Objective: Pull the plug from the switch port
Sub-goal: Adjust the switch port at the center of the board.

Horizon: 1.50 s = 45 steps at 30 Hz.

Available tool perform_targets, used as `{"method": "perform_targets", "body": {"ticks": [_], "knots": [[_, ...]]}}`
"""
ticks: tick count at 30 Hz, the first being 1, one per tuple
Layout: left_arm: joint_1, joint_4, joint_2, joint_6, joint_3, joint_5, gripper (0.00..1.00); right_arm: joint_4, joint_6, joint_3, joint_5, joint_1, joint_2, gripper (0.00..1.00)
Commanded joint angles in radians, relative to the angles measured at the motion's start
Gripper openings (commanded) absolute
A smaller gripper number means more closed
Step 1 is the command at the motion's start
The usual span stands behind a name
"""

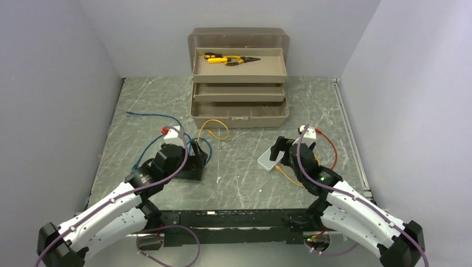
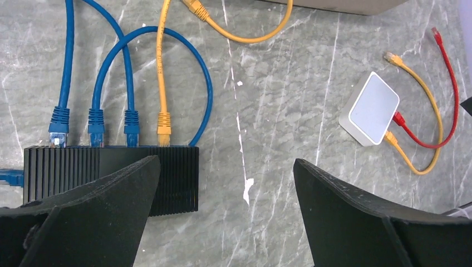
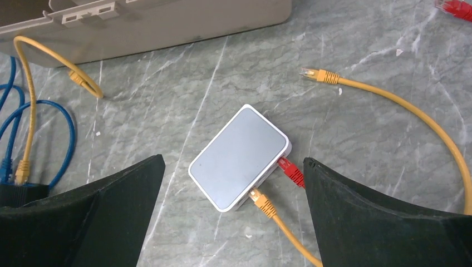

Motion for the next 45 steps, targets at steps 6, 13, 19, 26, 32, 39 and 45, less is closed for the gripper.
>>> {"method": "perform_targets", "body": {"ticks": [6,13,19,26,32,39,45], "knots": [[-0.001,-0.011,0.016,-0.029,0.046,-0.053,0.98,0.028,-0.008,0.013,-0.016,0.0,-0.017,1.0],[-0.001,-0.026,0.003,0.013,0.057,-0.06,0.98,0.007,-0.022,0.035,-0.033,0.001,0.005,1.0],[-0.002,-0.118,0.003,-0.104,0.044,-0.234,0.98,0.024,-0.067,0.036,-0.095,0.0,-0.016,1.0],[-0.002,-0.109,-0.056,-0.123,-0.002,-0.207,0.98,0.035,-0.111,0.057,-0.199,0.004,0.0,1.0],[-0.002,-0.213,-0.102,-0.162,0.026,-0.256,0.98,0.076,-0.138,0.055,-0.284,0.033,0.037,1.0],[-0.001,-0.252,-0.257,-0.2,-0.031,-0.28,0.98,0.091,-0.139,0.082,-0.317,0.049,0.06,1.0],[0.001,-0.346,-0.306,-0.342,-0.044,-0.341,0.98,0.105,-0.131,0.075,-0.33,0.05,0.068,1.0]]}}
